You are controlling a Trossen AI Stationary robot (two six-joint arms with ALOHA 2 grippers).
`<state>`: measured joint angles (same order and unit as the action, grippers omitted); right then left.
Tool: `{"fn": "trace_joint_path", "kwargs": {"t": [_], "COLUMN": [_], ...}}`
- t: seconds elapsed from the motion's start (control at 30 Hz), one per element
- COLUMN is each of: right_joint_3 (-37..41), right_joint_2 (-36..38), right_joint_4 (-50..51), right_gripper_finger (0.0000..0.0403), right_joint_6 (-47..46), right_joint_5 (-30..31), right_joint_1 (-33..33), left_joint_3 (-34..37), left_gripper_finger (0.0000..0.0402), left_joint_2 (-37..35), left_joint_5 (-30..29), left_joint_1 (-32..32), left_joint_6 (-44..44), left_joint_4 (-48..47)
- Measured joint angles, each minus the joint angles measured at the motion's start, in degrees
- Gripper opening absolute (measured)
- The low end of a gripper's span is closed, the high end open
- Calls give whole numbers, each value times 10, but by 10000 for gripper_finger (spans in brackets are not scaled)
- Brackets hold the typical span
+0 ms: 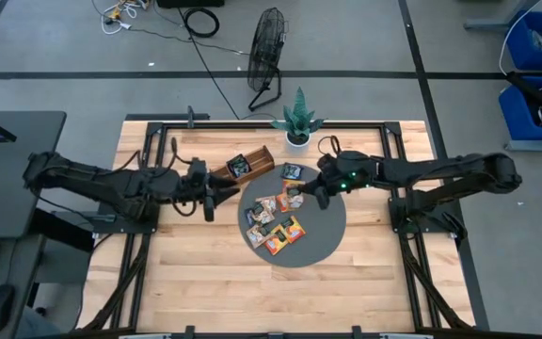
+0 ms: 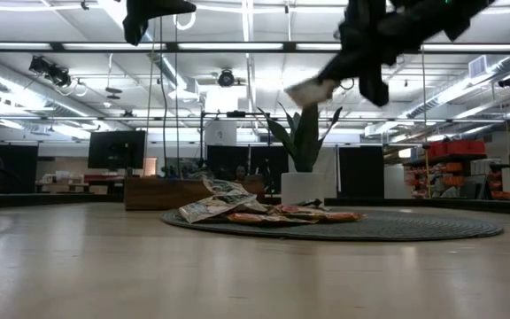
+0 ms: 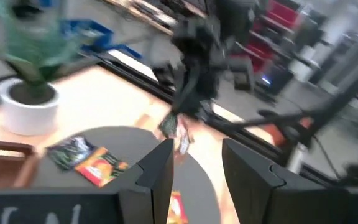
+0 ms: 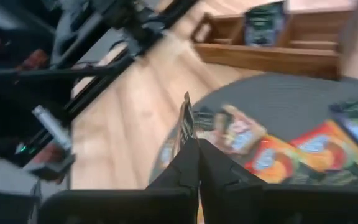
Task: Pick & Place Tea
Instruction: Put the brown tea bag into the left section of the wooden organizer
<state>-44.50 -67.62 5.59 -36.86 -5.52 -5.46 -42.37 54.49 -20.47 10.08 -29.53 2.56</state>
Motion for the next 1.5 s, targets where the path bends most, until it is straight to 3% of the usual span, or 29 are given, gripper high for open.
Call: {"fn": "trace_joint_path", "kwargs": {"t": [0.23,0.43,0.73,1.13,1.5], "right_joint_3": [-147,-231,-282,-286,-286], "right_joint_2": [-56,-111,-164,-173,-173], "right_joint_4": [130,174,187,151,141], "right_gripper_finger": [0,0,0,0,0], "right_joint_6": [84,138,170,171,165], "right_joint_5": [3,-1,1,1,15], "right_joint_1": [33,62,92,119,121], "left_joint_3": [-43,-126,-203,-217,-217], "left_gripper_finger": [140,150,193,241,226], "left_joint_2": [51,117,194,241,247], "left_joint_5": [87,127,301,323,354], "left_joint_1": [-28,-55,-84,-83,-82], "left_joint_6": [0,-13,-41,-44,-40], "left_joint_4": [-32,-140,-164,-156,-157]}}
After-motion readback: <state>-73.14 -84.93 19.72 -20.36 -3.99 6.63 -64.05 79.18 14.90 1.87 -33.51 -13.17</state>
